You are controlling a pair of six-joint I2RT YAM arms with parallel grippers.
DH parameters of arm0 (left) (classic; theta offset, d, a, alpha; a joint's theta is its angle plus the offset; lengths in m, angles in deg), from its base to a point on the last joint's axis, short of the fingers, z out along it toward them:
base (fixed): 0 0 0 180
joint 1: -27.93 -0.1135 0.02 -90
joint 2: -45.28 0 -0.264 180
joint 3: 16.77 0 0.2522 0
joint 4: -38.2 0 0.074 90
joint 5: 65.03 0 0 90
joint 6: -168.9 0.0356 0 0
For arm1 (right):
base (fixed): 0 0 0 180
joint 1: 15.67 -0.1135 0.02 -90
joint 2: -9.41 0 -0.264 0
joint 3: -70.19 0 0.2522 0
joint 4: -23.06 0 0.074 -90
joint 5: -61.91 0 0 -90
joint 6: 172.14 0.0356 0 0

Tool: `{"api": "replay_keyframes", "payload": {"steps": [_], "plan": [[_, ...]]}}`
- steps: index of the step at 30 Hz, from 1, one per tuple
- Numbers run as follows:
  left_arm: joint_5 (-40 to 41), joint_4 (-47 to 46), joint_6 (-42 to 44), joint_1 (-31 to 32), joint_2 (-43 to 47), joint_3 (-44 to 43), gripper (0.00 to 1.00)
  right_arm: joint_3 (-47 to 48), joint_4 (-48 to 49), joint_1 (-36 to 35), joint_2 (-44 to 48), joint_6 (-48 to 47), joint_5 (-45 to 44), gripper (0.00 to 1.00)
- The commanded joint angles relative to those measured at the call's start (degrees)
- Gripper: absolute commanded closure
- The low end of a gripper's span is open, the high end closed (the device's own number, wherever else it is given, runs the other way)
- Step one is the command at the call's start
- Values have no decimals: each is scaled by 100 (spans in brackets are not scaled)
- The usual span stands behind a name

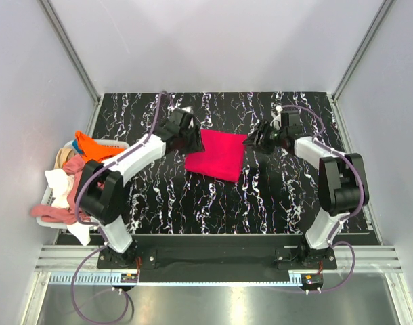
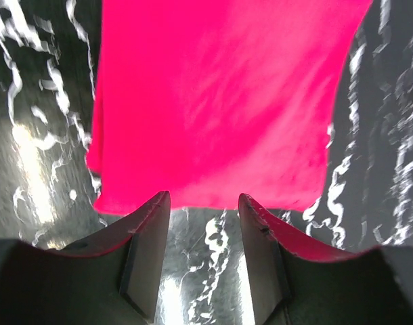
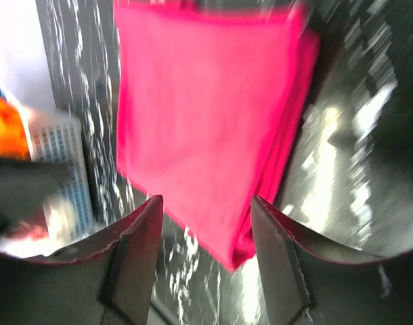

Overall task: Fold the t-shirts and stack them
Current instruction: Fold the tshirt

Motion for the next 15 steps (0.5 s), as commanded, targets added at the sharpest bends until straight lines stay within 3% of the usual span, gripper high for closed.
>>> {"api": "replay_keyframes", "payload": {"steps": [1,6,10,15], "plan": [[-230,-150,278,-317,-368,-701,50,-417,-377,-280,314,-153,309,37],[-494,-141,762,-466,-1405,-1833,50,-698,-360,-596,235,-83,124,37],[-600,-141,859,-502,-1872,-2205,50,-883,-307,-807,147,-92,-279,37],[-609,-141,886,-554,-2206,-2284,49,-1269,306,-825,-248,-13,-308,53]]}}
